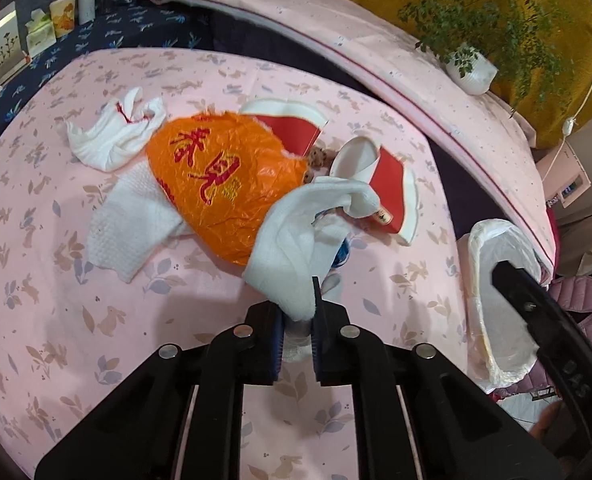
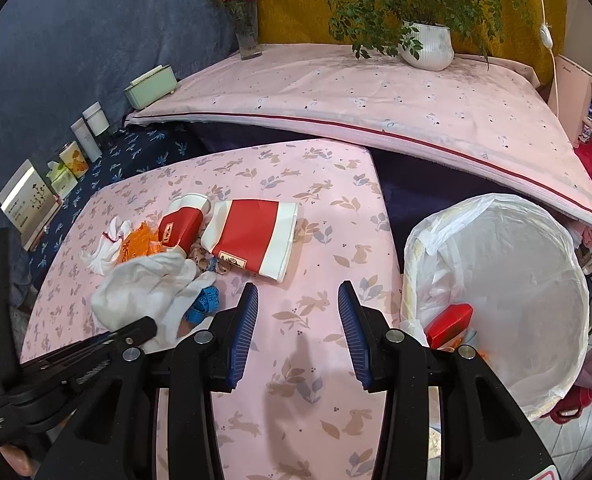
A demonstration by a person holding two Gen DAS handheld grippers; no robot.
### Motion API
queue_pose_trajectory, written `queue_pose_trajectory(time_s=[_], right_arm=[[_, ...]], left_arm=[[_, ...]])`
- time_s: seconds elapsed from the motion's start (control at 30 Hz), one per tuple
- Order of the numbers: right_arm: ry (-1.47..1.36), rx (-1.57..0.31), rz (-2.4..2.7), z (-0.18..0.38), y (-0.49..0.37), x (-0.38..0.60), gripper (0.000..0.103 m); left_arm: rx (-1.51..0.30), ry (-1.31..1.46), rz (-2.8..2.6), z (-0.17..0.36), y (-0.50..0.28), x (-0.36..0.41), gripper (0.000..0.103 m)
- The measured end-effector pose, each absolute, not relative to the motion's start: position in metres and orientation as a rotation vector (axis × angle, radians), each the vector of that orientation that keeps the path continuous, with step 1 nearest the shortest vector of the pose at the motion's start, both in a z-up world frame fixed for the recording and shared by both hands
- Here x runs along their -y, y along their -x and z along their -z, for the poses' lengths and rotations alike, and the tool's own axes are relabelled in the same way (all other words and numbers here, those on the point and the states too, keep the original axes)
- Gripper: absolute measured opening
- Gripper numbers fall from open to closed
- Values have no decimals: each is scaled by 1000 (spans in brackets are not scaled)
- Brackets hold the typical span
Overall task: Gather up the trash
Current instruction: 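Grasp the white plastic bag with the left tool while the right tool reaches for the red-and-white cup, then grasp the red-and-white paper cup with the right tool and lift it toward the bin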
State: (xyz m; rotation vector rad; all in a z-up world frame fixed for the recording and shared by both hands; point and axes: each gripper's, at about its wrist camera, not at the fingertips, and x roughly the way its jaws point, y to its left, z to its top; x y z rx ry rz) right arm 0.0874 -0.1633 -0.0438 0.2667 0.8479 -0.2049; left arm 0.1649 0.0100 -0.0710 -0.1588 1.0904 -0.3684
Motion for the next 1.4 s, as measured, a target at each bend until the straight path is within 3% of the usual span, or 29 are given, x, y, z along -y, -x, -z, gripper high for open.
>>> queue_pose_trajectory(time_s=[0.37, 0.47, 0.57, 1.17, 1.23, 1.33, 1.4], right_arm=[[-325, -892, 135, 62, -120, 169, 41], [-358, -916, 93, 73, -133, 172, 49], [-392, -930, 71, 83, -144, 177, 49], [-563, -976, -65, 123, -180, 189, 52], [-576, -975, -80, 125, -180, 188, 50], [-586, -976, -102, 126, -181, 185, 38], [-580, -979, -120, 126, -181, 181, 23]], left_arm=[[-942, 179, 391, 11, -175, -21, 10], [-913, 181, 387, 0, -186, -21, 10], [-892, 183, 387, -7, -196, -21, 10], [-942, 159, 385, 20, -221, -14, 10], [-945, 154, 383, 22, -219, -13, 10], [-956, 154, 378, 27, -219, -14, 10], [-959, 151, 376, 29, -218, -14, 10]])
